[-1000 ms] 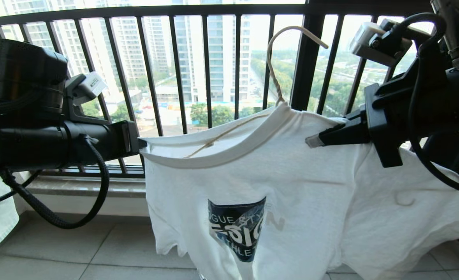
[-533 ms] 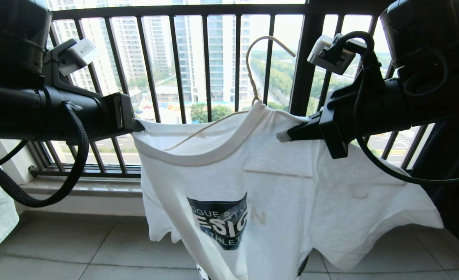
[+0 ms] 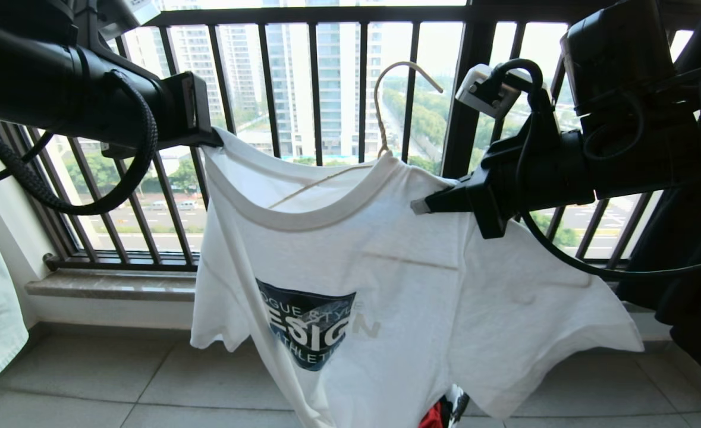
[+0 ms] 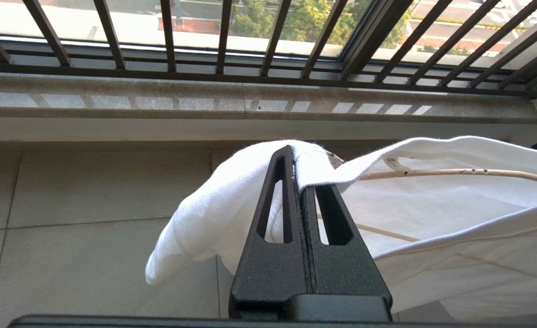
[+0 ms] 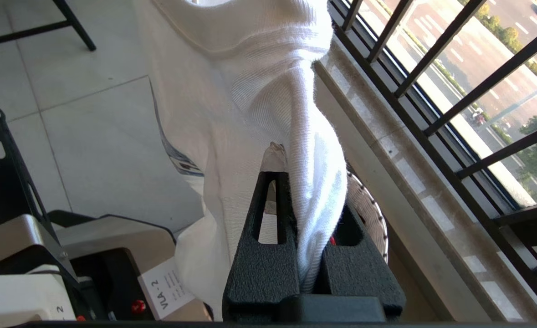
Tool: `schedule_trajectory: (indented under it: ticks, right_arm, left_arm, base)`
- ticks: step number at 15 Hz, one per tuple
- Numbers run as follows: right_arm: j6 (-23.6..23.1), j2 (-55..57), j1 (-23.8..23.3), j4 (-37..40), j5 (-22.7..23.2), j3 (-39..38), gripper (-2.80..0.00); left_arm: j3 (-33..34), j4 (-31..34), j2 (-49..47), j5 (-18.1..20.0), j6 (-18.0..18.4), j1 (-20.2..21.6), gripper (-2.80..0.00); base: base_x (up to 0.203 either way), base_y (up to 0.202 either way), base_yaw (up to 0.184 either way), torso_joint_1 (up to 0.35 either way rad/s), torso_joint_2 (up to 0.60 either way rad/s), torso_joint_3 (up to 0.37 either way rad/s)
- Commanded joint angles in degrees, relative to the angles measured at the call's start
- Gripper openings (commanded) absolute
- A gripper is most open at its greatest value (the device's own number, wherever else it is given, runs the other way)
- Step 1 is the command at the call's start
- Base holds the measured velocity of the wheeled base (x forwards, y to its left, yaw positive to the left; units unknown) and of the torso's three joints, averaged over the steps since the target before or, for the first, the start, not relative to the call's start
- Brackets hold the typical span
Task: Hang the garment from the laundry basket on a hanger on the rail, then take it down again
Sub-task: Hang the clothes on the clothes rack
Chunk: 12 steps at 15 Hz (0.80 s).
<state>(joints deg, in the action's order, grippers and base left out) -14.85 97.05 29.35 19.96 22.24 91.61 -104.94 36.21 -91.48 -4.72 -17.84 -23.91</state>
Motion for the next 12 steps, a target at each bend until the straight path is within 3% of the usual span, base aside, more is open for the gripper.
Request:
schedule_trajectory:
  ticks: [1,3,6,9,12]
  right_arm:
    - [2.8,-0.5,0.0,-5.7,0.2,-3.1,-2.8]
    - [3.7,-1.0,-0.4,-11.8,0.4,-7.9,-2.8]
    - [8.4,-2.0,-0.5,-22.5,1.7,-14.4,-2.8]
    - [10.2,-2.8,-1.1,-27.9,3.5,-18.3,-2.8]
    - [10.8,-3.9,-1.8,-32.4,7.2,-23.0,-2.8]
  left_arm:
    - [-5.9,2.9,-3.8,-0.6,0.1,-1.2,-2.8]
    - [-6.6,3.3,-5.1,-0.7,0.1,-2.0,-2.8]
    - [-6.6,-3.2,-6.4,-0.6,0.1,-3.3,-2.8]
    - [-6.7,-4.9,-7.1,-0.7,1.1,-6.7,-2.8]
    - [-6.7,-12.9,-8.6,0.5,3.0,-7.9,-2.8]
  base:
    - [0.0,0.0,0.0,0.0,0.0,0.0]
    - [0.0,0.0,0.0,0.0,0.0,0.0]
    - [0.0,0.0,0.0,0.0,0.0,0.0]
    - [0.0,0.0,0.0,0.0,0.0,0.0]
    - [0.0,0.0,0.0,0.0,0.0,0.0]
